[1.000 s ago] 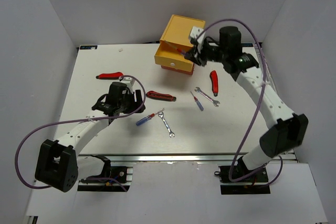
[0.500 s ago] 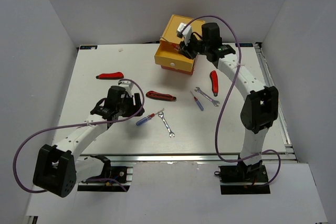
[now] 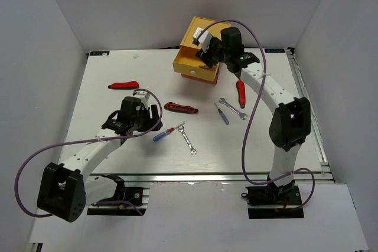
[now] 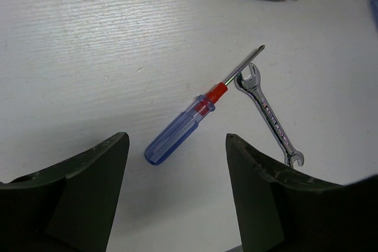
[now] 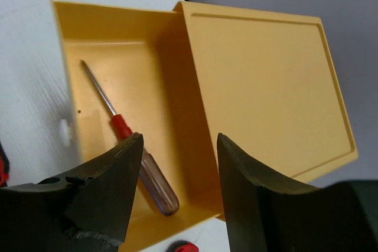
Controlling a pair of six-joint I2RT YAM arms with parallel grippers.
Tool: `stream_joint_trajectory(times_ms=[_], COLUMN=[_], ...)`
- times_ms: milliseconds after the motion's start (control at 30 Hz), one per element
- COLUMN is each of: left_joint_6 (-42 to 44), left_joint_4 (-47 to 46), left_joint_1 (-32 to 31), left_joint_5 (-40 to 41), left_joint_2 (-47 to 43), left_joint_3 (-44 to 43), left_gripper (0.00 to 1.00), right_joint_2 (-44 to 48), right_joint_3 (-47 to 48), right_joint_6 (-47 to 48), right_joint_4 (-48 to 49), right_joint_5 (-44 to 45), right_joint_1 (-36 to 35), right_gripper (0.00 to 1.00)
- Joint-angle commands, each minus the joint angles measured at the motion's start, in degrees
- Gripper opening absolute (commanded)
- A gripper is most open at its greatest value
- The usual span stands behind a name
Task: Sort the tools into containers
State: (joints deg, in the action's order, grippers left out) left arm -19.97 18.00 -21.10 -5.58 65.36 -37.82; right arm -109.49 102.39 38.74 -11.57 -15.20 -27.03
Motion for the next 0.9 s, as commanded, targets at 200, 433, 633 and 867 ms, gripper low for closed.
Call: stream_joint_trajectory(times_ms=[200,433,633,867], left_joint_6=[0.89,4.31,10.72,16.0], left_joint_4=[-0.51,2.9,8.72,11.35], left_joint_1=[-0.08,-3.94,-9.82,-12.38], left_joint_5=[-1.88,-1.98,3.82,12.16], left_joint_2=[-0.68,3.88,15.21,23.31], left_joint_3=[0.47,-3.64,-10.33,-15.61], left_gripper=[0.78,0.73,0.71,0.68], right_joint_2=[5.25,11.91,20.62,25.82], right_joint_3=[0.18,0.11,-12.27,-18.62], right_joint_6=[-2.52,-1.66,0.89,0.29], right_joint_4=[3.93,-9.77,-11.89,-12.86], right_joint_5=[1.24,-23.62,-29.98,-31.47], right_joint_1=[0.31,2.41,2.5,4.96], right_gripper=[0.55,0.52,0.61,0.62])
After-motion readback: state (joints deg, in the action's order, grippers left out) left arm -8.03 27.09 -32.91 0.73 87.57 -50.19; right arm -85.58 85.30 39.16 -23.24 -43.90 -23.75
